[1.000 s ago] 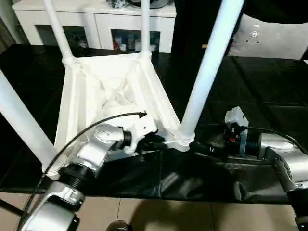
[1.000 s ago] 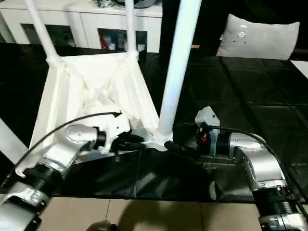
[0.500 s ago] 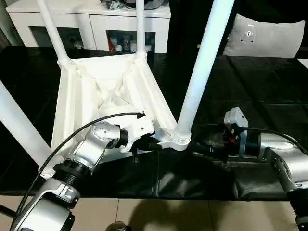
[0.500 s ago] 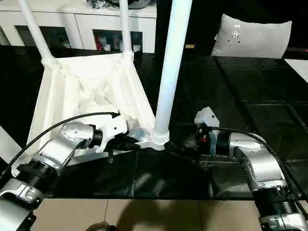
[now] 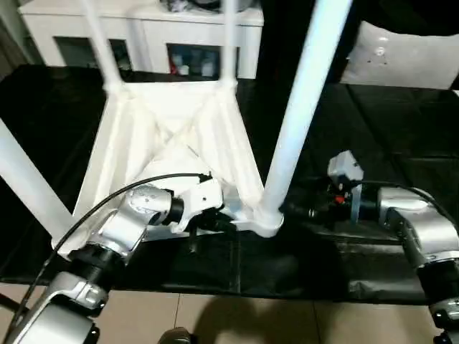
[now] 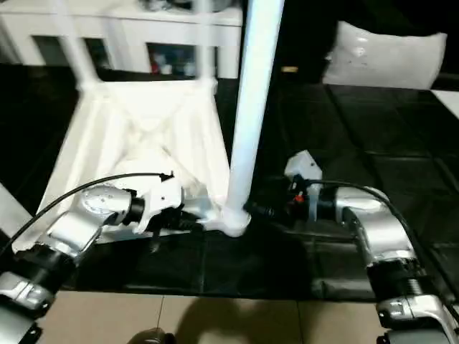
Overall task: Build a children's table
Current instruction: Rotate leg to tighten
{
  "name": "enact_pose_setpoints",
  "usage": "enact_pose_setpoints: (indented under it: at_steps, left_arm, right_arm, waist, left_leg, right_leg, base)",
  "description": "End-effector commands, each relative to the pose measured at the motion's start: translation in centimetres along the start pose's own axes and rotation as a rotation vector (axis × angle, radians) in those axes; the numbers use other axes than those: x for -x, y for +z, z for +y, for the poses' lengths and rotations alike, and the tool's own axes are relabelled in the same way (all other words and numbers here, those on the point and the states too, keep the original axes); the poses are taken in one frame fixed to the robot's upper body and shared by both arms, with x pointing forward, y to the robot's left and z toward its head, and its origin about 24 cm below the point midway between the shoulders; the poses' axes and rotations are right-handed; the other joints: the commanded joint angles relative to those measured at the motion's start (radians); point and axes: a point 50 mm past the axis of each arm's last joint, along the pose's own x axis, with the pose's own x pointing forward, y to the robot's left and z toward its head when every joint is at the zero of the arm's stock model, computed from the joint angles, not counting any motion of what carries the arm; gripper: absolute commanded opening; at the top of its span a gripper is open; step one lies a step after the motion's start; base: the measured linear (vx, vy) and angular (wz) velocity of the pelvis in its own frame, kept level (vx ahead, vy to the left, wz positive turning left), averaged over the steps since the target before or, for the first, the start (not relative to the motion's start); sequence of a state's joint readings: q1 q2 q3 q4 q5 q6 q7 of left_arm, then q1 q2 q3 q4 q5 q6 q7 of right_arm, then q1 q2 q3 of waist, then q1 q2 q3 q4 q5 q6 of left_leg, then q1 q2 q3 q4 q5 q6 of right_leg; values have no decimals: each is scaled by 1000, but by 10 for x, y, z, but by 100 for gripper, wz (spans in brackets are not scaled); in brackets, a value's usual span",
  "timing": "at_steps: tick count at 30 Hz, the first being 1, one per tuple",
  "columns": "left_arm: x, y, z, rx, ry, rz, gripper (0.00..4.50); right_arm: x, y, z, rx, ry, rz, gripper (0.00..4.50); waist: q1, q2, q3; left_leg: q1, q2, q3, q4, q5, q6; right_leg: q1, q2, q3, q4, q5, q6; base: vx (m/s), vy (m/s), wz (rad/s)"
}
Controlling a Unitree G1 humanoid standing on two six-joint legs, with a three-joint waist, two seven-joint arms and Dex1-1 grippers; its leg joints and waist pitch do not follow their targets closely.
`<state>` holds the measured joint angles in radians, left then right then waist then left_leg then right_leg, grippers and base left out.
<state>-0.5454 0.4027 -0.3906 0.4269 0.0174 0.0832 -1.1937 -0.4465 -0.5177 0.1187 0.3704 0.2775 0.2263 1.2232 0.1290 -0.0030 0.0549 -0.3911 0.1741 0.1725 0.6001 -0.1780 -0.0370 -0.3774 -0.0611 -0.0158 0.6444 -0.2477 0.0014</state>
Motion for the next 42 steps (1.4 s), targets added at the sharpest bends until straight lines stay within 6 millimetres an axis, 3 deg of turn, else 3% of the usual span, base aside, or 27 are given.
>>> enact_pose_setpoints:
  at_steps: [1,9,17,21,22,25,26,28,29,31,32,34,35,36,39,42]
  left_arm:
    - [-14,0,-12,-35,-108,27,0]
    - [-16,-2,-10,-38,-97,52,0]
    - [-15,-4,-9,30,-83,28,0]
    - [-17,-4,-6,78,-47,43,0]
    - [-18,-2,-5,91,-33,37,0]
    - [-26,7,3,141,55,9,0]
    - [-33,13,9,162,129,2,0]
    - [-39,19,14,187,190,-7,0]
    - [-44,23,16,206,211,-19,0]
    - [-54,33,20,248,256,-48,0]
    - [-58,37,21,255,267,-59,0]
    - [-61,41,21,255,278,-73,0]
    - [-63,43,21,255,284,-76,0]
    - [-64,43,22,246,291,-67,0]
    - [-63,39,23,213,310,-28,0]
    - [-55,30,23,165,298,14,0]
  right_arm:
    - [-4,7,0,20,47,-14,351]
    - [-11,7,3,-15,131,-22,286]
    - [-9,4,6,-86,173,-28,207]
    - [-19,3,9,-157,105,-57,198]
    - [-23,2,8,-153,61,-46,197]
    - [-36,-4,0,-165,-118,-3,197]
    - [-44,-7,-7,-221,-255,21,196]
    - [-51,-8,-11,-248,-365,43,196]
    - [-55,-7,-14,-281,-423,33,196]
    - [-65,-3,-16,-315,-513,7,196]
    - [-69,0,-15,-297,-524,-14,196]
    - [-72,3,-14,-268,-522,-42,196]
    - [-74,4,-14,-259,-525,-50,250]
    - [-75,5,-13,-255,-514,-68,250]
    - [-73,9,-9,-248,-483,-107,280]
    - [-58,7,-10,-197,-439,-117,307]
  waist:
    - [-1,-13,-67]
    - [17,-13,-68]
    - [18,-14,-68]
    - [17,-13,-67]
    - [15,-14,-65]
    - [1,-12,-52]
    - [0,-12,-50]
    - [-24,-14,-48]
    - [-32,-7,-50]
    - [-42,-11,-52]
    - [-46,-7,-54]
    - [-45,-9,-55]
    - [-42,-11,-58]
    - [-39,-4,-59]
    - [-32,-8,-69]
    - [-24,-8,-70]
  left_leg:
    - [23,58,-12,-61,-85,90]
    - [25,59,-12,-60,-85,79]
    - [24,57,-11,-60,-79,79]
    - [24,58,-13,-63,-85,70]
    - [25,57,-13,-65,-94,64]
    - [32,56,-15,-79,-205,5]
    - [35,55,-17,-81,-233,-8]
    - [30,51,-27,-93,-280,-59]
    - [30,51,-30,-94,-292,-69]
    - [37,51,-28,-93,-307,-69]
    - [35,50,-27,-91,-303,-66]
    - [34,51,-26,-90,-287,-56]
    - [32,50,-20,-85,-251,-37]
    - [30,49,-21,-84,-232,-31]
    - [21,47,-16,-72,-96,21]
    - [23,49,-15,-70,-97,43]
  right_leg:
    - [34,-78,27,-66,86,-276]
    - [32,-80,28,-64,84,-272]
    - [33,-79,27,-64,84,-269]
    - [31,-79,28,-66,59,-262]
    - [30,-81,28,-68,42,-261]
    - [24,-85,30,-91,-163,-241]
    - [24,-86,31,-97,-219,-229]
    - [28,-87,30,-102,-343,-183]
    - [24,-88,30,-103,-347,-170]
    - [18,-86,32,-107,-325,-171]
    - [19,-86,34,-108,-299,-174]
    - [21,-86,34,-109,-267,-177]
    - [23,-83,37,-106,-196,-187]
    - [25,-84,37,-103,-171,-189]
    - [35,-78,33,-83,61,-214]
    - [38,-79,31,-83,89,-225]
  base:
    - [0,0,0]
    - [0,0,0]
    - [0,0,0]
    - [0,0,0]
    - [0,0,0]
    - [0,0,0]
    - [0,0,0]
    - [-26,6,-5]
    - [0,0,0]
    - [0,0,0]
    - [0,0,0]
    - [0,0,0]
    - [0,0,0]
    - [0,0,0]
    - [0,0,0]
    - [0,0,0]
